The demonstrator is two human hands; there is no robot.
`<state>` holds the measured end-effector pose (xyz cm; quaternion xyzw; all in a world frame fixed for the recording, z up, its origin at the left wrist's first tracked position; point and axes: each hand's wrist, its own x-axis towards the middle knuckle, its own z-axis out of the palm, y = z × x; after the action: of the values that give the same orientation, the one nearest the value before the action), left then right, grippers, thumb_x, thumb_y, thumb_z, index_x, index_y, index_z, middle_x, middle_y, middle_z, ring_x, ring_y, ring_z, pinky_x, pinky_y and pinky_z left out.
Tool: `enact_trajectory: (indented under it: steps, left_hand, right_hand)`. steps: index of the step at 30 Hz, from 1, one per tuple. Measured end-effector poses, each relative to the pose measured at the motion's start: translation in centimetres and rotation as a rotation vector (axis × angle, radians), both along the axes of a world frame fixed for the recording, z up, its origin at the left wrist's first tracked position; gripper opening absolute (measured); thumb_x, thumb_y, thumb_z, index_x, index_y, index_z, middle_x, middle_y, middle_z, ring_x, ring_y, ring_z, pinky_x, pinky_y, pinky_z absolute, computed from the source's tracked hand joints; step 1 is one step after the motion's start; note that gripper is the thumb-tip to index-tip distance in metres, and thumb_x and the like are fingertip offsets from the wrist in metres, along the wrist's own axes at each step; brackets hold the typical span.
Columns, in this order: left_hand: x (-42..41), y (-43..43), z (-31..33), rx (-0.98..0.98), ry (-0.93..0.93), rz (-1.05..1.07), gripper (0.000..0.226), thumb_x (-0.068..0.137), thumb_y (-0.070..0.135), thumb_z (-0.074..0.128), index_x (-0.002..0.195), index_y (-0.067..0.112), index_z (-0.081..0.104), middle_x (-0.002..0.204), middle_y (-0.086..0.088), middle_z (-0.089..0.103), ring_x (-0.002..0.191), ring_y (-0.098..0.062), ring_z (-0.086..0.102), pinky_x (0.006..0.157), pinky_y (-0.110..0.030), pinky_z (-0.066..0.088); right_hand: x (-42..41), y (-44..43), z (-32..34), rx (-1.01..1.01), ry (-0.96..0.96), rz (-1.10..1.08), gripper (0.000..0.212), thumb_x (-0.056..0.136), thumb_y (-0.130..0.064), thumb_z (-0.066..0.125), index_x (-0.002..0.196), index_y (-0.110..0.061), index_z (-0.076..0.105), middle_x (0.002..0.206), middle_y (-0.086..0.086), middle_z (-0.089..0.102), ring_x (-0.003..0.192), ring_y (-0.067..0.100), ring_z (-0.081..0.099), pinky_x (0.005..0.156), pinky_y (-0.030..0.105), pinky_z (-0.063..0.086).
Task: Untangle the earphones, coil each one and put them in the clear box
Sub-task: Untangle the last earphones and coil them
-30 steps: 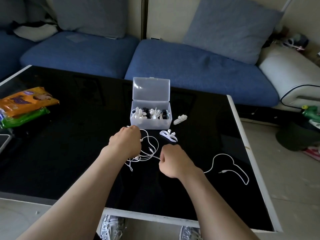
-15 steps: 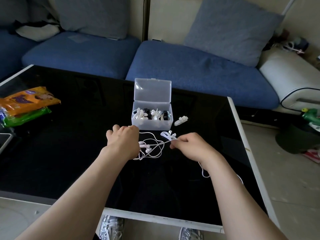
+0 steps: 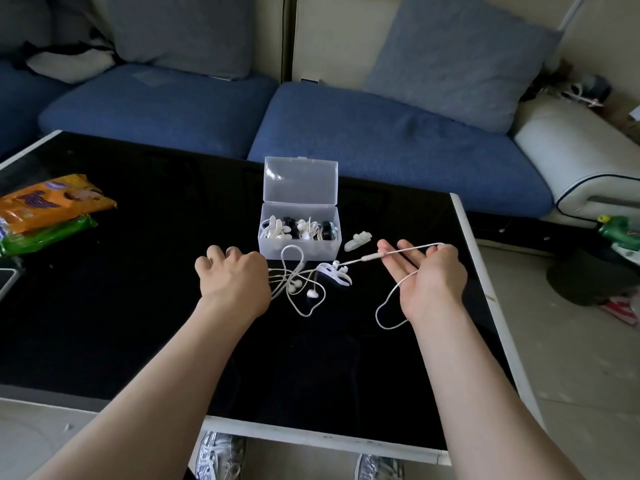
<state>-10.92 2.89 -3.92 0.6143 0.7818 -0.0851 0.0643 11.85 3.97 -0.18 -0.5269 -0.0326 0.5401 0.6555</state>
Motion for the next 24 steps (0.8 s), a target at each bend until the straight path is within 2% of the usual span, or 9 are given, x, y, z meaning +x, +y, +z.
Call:
enact_trajectory:
  steps: [6, 11, 13, 15, 17, 18, 20, 22, 24]
  left_hand:
    - [1.1, 0.3, -0.1, -0.04, -0.1, -0.059, 0.048, 0.088, 0.004, 0.056, 0.126, 0.032, 0.064, 0.132, -0.003, 0.049, 0.128, -0.035, 0.037, 0.11, -0.051, 0.027]
    - [1.7, 0.2, 0.4, -0.13, -0.199, -0.148, 0.04, 0.087, 0.005, 0.055, 0.114, 0.031, 0.071, 0.136, 0.002, 0.048, 0.127, -0.031, 0.033, 0.108, -0.053, 0.025]
    - [1.9, 0.0, 0.7, -0.193, -0.21, -0.199, 0.05, 0.083, 0.0, 0.055, 0.12, 0.03, 0.07, 0.162, -0.003, 0.027, 0.147, -0.037, 0.018, 0.113, -0.058, 0.02]
    - [1.9, -0.1, 1.2, -0.227, -0.257, -0.273, 0.067, 0.081, -0.003, 0.056, 0.135, 0.037, 0.062, 0.174, -0.001, -0.013, 0.16, -0.037, -0.011, 0.118, -0.065, 0.012]
    - [2.0, -0.2, 2.0, -0.234, -0.367, -0.385, 0.081, 0.083, 0.005, 0.061, 0.15, 0.048, 0.044, 0.172, 0.005, -0.026, 0.16, -0.028, -0.021, 0.12, -0.065, 0.01]
    - [2.2, -0.2, 2.4, -0.215, -0.429, -0.431, 0.083, 0.085, 0.011, 0.063, 0.153, 0.05, 0.037, 0.174, 0.007, -0.02, 0.161, -0.023, -0.017, 0.121, -0.061, 0.011]
    - [2.5, -0.3, 3.2, -0.16, -0.611, -0.453, 0.073, 0.085, 0.02, 0.062, 0.148, 0.053, 0.043, 0.172, 0.009, 0.022, 0.161, -0.017, 0.013, 0.124, -0.052, 0.022]
    - [2.8, -0.3, 3.5, -0.151, -0.833, -0.438, 0.046, 0.079, 0.031, 0.056, 0.119, 0.05, 0.07, 0.132, 0.012, 0.068, 0.124, -0.01, 0.061, 0.109, -0.043, 0.047]
    - [2.9, -0.3, 3.5, -0.173, -0.912, -0.423, 0.03, 0.082, 0.039, 0.052, 0.09, 0.04, 0.08, 0.102, 0.012, 0.076, 0.098, -0.008, 0.068, 0.096, -0.038, 0.055]
  right_hand:
    - [-1.4, -1.0, 1.2, -0.097, -0.105, 0.227, 0.019, 0.108, -0.021, 0.033, 0.108, -0.012, 0.05, 0.106, 0.024, 0.07, 0.076, 0.049, 0.078, 0.079, 0.06, 0.064]
    - [-2.5, -0.9, 2.0, -0.086, -0.023, 0.326, 0.049, 0.112, -0.05, 0.036, 0.112, -0.006, 0.056, 0.101, 0.022, 0.062, 0.079, 0.052, 0.077, 0.076, 0.066, 0.063]
    - [-2.7, -0.8, 2.4, -0.052, 0.011, 0.37, 0.054, 0.111, -0.055, 0.036, 0.113, -0.005, 0.057, 0.112, 0.029, 0.07, 0.084, 0.05, 0.077, 0.074, 0.068, 0.062]
    - [-2.9, -0.8, 2.8, -0.023, 0.056, 0.397, 0.056, 0.111, -0.057, 0.036, 0.113, -0.004, 0.056, 0.082, 0.02, 0.067, 0.078, 0.043, 0.071, 0.073, 0.066, 0.063]
    - [-3.0, -0.9, 3.1, 0.004, 0.095, 0.415, 0.057, 0.11, -0.058, 0.036, 0.108, -0.005, 0.055, 0.063, 0.009, 0.043, 0.069, 0.035, 0.064, 0.073, 0.064, 0.064]
    - [-3.1, -0.9, 3.2, 0.017, 0.106, 0.419, 0.056, 0.11, -0.058, 0.036, 0.106, -0.005, 0.056, 0.063, 0.008, 0.039, 0.066, 0.033, 0.061, 0.072, 0.063, 0.064]
    - [-3.4, -1.1, 3.5, 0.042, 0.123, 0.416, 0.054, 0.111, -0.055, 0.037, 0.105, -0.005, 0.056, 0.07, 0.009, 0.04, 0.066, 0.032, 0.059, 0.069, 0.061, 0.064]
    - [-3.5, -1.2, 4.0, 0.074, 0.156, 0.391, 0.05, 0.111, -0.05, 0.039, 0.106, -0.004, 0.056, 0.085, 0.012, 0.044, 0.074, 0.034, 0.061, 0.068, 0.06, 0.065]
    - [-3.6, -1.2, 4.5, 0.121, 0.224, 0.339, 0.044, 0.111, -0.045, 0.042, 0.104, -0.003, 0.055, 0.103, 0.018, 0.046, 0.081, 0.038, 0.062, 0.069, 0.062, 0.065]
